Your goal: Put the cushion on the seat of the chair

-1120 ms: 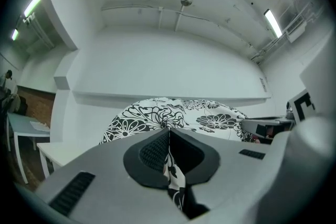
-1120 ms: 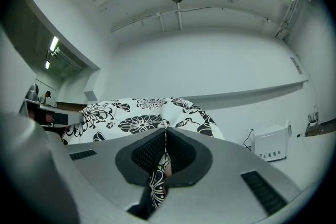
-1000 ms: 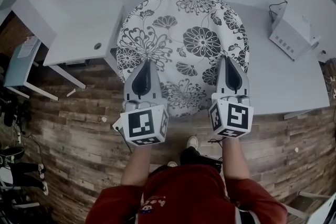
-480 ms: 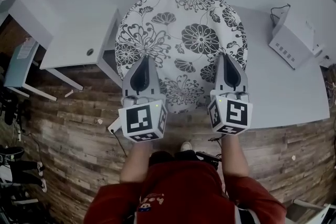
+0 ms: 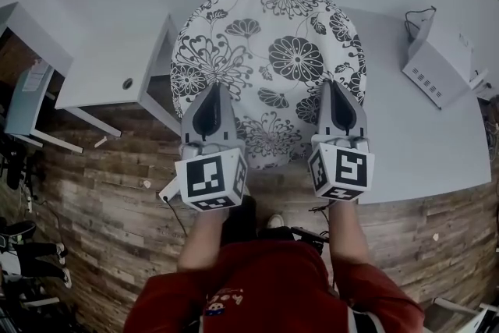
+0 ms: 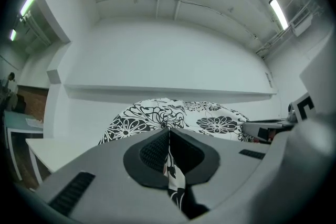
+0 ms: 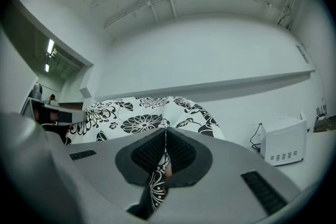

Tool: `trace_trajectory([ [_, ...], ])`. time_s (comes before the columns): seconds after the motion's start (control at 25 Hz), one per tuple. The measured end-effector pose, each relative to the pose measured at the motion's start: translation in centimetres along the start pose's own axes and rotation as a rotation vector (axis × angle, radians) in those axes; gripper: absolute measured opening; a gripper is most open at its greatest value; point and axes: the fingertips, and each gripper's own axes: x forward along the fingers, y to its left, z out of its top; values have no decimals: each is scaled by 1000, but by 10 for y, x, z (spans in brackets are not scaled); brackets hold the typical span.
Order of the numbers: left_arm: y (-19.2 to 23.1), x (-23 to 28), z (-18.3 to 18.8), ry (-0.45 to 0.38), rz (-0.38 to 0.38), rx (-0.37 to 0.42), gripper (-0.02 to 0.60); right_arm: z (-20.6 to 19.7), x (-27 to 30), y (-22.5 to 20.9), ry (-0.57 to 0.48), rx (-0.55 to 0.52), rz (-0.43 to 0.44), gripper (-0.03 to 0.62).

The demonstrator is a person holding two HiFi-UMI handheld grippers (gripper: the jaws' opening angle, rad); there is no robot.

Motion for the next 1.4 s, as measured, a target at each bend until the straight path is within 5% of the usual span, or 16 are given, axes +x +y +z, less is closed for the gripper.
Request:
trace_trajectory([
  [0.36,-8,-11,12,48,50,-22,28,11,-2,-5,63,-5,51,29],
  [1.4,3,3,-10,-81,-31,-6,28,-9,1,1,-62,-53,-29,28],
])
